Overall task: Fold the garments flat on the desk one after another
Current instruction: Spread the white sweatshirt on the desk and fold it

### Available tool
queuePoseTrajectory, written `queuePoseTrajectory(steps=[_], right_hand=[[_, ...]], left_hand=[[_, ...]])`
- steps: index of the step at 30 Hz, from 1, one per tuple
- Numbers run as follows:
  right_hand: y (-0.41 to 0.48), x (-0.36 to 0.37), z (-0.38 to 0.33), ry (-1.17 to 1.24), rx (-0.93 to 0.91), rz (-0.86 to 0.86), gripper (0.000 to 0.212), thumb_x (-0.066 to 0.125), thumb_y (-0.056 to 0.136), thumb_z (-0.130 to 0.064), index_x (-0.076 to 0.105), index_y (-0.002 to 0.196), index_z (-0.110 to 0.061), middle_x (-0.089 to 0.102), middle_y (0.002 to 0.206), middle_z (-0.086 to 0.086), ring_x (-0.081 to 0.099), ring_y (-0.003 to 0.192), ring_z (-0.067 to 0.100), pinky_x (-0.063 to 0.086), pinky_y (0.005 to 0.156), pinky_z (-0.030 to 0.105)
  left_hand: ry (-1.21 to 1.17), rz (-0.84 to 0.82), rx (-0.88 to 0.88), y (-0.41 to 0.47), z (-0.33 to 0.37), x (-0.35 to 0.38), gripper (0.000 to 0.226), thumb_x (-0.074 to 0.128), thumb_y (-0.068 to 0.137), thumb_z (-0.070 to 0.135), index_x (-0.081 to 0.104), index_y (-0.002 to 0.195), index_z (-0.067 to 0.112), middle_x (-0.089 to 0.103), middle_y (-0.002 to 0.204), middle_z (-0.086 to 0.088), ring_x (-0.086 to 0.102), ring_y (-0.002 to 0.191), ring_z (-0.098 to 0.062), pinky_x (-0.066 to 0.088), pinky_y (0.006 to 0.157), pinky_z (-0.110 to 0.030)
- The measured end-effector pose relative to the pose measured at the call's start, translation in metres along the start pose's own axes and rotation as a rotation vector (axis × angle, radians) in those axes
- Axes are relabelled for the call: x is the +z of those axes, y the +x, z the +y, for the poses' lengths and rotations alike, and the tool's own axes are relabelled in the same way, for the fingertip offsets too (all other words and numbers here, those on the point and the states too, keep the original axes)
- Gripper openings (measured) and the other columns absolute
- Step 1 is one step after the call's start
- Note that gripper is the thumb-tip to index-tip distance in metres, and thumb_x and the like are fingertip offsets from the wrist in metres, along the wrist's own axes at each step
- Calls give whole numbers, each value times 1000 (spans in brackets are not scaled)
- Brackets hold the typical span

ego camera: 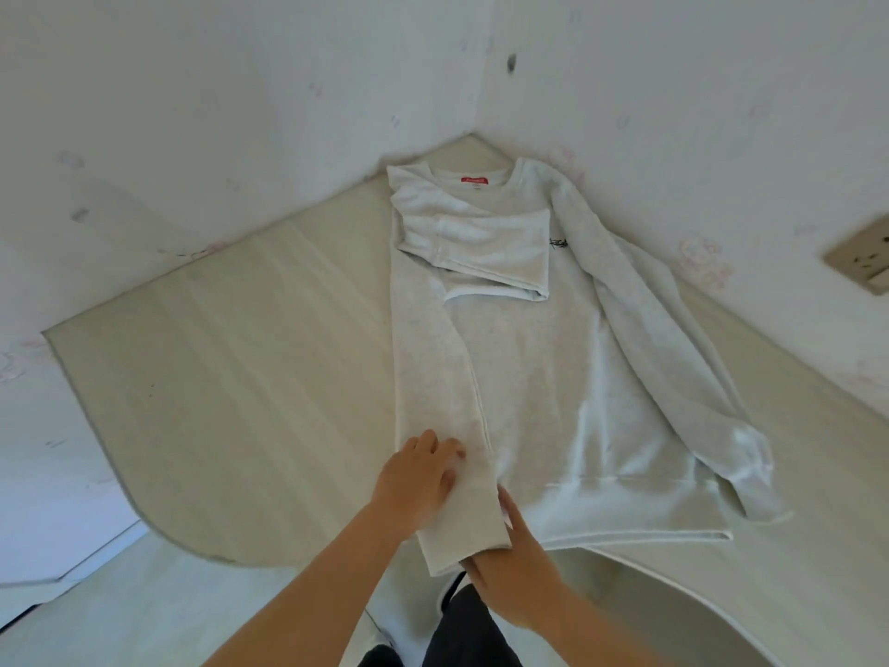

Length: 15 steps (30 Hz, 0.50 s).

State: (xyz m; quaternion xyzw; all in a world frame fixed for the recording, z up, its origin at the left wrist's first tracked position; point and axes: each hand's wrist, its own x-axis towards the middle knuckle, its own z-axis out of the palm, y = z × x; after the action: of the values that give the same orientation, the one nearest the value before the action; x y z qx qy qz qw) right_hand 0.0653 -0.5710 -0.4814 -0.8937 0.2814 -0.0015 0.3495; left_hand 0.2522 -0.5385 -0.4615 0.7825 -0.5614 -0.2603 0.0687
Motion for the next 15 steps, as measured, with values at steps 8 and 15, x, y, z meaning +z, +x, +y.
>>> queuePoseTrajectory(steps=[8, 15], right_hand=[[51, -110, 21, 14, 303, 197, 34, 40, 93, -3, 64, 90, -25, 64, 95, -10, 59, 92, 4, 47, 90, 20], [187, -188, 40, 257, 491, 243, 32, 51, 96, -20, 52, 126, -12, 54, 126, 7, 54, 105, 18, 40, 76, 23]], left_hand=[[-163, -95, 84, -5, 1, -9, 60, 53, 74, 74, 52, 119, 34, 50, 98, 11, 49, 92, -11, 41, 83, -25], [-211, 347, -10, 66, -14, -60, 27, 57, 92, 17, 58, 118, 20, 51, 119, 3, 53, 107, -17, 47, 90, -32]])
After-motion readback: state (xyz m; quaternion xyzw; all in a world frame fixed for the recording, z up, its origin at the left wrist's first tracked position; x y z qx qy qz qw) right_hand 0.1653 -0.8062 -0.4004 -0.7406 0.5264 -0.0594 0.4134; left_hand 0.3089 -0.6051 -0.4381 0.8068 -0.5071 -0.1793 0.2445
